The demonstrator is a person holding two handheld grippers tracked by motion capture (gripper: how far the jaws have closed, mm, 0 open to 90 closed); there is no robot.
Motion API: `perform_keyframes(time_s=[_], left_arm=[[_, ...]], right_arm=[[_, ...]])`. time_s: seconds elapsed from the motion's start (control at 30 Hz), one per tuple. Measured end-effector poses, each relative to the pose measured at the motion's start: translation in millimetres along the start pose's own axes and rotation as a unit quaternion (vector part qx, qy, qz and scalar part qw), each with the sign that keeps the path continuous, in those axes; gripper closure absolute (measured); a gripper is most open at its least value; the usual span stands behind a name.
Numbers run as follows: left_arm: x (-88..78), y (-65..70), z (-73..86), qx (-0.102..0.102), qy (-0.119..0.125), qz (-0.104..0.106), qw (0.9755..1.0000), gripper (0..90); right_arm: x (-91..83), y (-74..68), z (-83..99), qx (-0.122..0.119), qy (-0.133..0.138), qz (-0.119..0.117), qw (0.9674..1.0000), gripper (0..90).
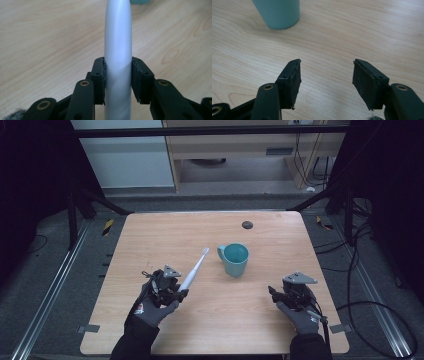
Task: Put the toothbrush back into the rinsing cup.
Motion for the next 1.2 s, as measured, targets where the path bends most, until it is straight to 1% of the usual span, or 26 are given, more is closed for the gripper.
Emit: perform_keyframes(time_s=[0.03,0.1,0.13,0.17,0.23,0.27,0.33,0.37,0.4,0.43,0.47,0.5,0.57,0.6,0.63,0.67,0.7,0.73,0.77,0.83,0.87,0.93,1.0,1.03,1.07,1.2], left_arm=[[0.0,0.0,0.0,0.0,0.0,0.0,1.0,65.7],[-1.7,-1.4,-6.3,-0.004,0.023,-0.01,0.9997,65.7],[-4.8,-2.8,-14.3,-0.004,0.043,-0.019,0.9989,65.7],[-4.8,-2.8,-14.3,-0.004,0.043,-0.019,0.9989,65.7],[-7.5,-4.7,-22.8,-0.011,0.065,-0.025,0.9975,65.7],[-8.7,-6.3,-27.3,-0.012,0.07,-0.026,0.9972,65.7],[-10.4,-9.1,-40.9,-0.022,0.098,-0.026,0.9946,65.7],[-10.4,-9.1,-40.9,-0.022,0.098,-0.026,0.9946,65.7],[-11.2,-9.6,-49.8,-0.027,0.117,-0.029,0.9923,65.7],[-11.2,-9.6,-49.8,-0.027,0.117,-0.029,0.9923,65.7],[-10.5,-10.2,-59.2,-0.029,0.131,-0.032,0.9905,65.7],[-10.5,-10.2,-59.2,-0.029,0.131,-0.032,0.9905,65.7],[-8.7,-10.8,-67.8,-0.029,0.144,-0.034,0.9885,65.7],[-5.9,-11.2,-75.5,-0.034,0.162,-0.038,0.9855,65.7],[-5.9,-11.2,-75.5,-0.034,0.162,-0.038,0.9855,65.7],[-3.4,-11.3,-82.1,-0.041,0.177,-0.039,0.9826,65.8],[-1.6,-10.7,-85.1,-0.042,0.183,-0.039,0.9814,65.7],[0.3,-9.2,-88.0,-0.044,0.189,-0.041,0.9801,65.7],[0.3,-9.2,-88.0,-0.044,0.189,-0.041,0.9801,65.7],[4.4,-6.6,-93.6,-0.038,0.195,-0.046,0.979,65.7],[10.3,-3.7,-98.9,-0.039,0.202,-0.047,0.9775,65.8],[13.6,-2.2,-101.4,-0.038,0.204,-0.048,0.9771,65.7],[25.1,2.4,-108.0,-0.041,0.214,-0.052,0.9747,65.7],[25.1,2.4,-108.0,-0.041,0.214,-0.052,0.9747,65.8],[29.4,4.2,-109.9,-0.042,0.217,-0.054,0.9737,65.8],[44.6,12.5,-117.9,-0.044,0.225,-0.054,0.9719,65.8]], right_arm=[[0.0,0.0,0.0,0.0,0.0,0.0,1.0,38.7],[-0.2,0.2,-0.2,0.0,0.003,0.003,1.0,37.6],[-0.1,0.1,-0.1,-0.003,0.008,0.006,0.9999,36.7],[-0.1,0.1,-0.1,-0.003,0.008,0.006,0.9999,36.7],[-0.2,-1.3,-0.1,0.0,0.011,0.006,0.9999,34.6],[0.7,-1.3,0.3,-0.006,0.014,0.009,0.9998,34.0],[0.8,-1.6,0.7,-0.006,0.014,0.009,0.9998,33.3],[0.8,-1.8,0.8,-0.006,0.016,0.009,0.9998,33.1],[0.9,-1.8,0.9,-0.007,0.017,0.009,0.9998,32.7],[0.9,-1.8,0.9,-0.007,0.017,0.009,0.9998,32.7],[1.2,-1.5,0.9,-0.008,0.019,0.011,0.9997,32.2],[1.2,-1.5,0.9,-0.008,0.019,0.011,0.9997,32.2],[1.1,-0.7,1.0,-0.012,0.021,0.013,0.9996,31.7],[0.8,-0.6,0.9,-0.011,0.023,0.014,0.9996,31.5],[0.8,-0.6,0.9,-0.011,0.023,0.014,0.9996,31.5],[1.0,-0.1,1.2,-0.012,0.025,0.016,0.9995,31.3],[1.1,0.1,1.4,-0.012,0.026,0.017,0.9995,31.2],[1.2,0.2,1.6,-0.012,0.026,0.018,0.9994,31.0],[1.2,0.2,1.6,-0.012,0.026,0.018,0.9994,31.0],[1.1,0.3,1.8,-0.014,0.027,0.02,0.9993,30.6],[1.4,0.1,1.8,-0.017,0.03,0.022,0.9992,30.1],[1.6,-0.1,1.9,-0.019,0.032,0.024,0.999,29.9],[1.7,-0.3,2.0,-0.02,0.034,0.024,0.9989,29.7],[1.7,-0.4,2.0,-0.02,0.035,0.025,0.9989,29.6],[1.7,-0.4,2.0,-0.02,0.035,0.025,0.9989,29.6],[1.9,-0.3,2.1,-0.022,0.037,0.026,0.9987,29.4]])
Point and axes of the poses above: each handheld gripper's, and its own axes: x roughly forward along the jaws, z roughly out of its underside, y roughly to its right, the point moved 2 cm from there along x, roughly forward along the jaws, and after that the axes turned 10 degrees about y, right-handed, at the moved point
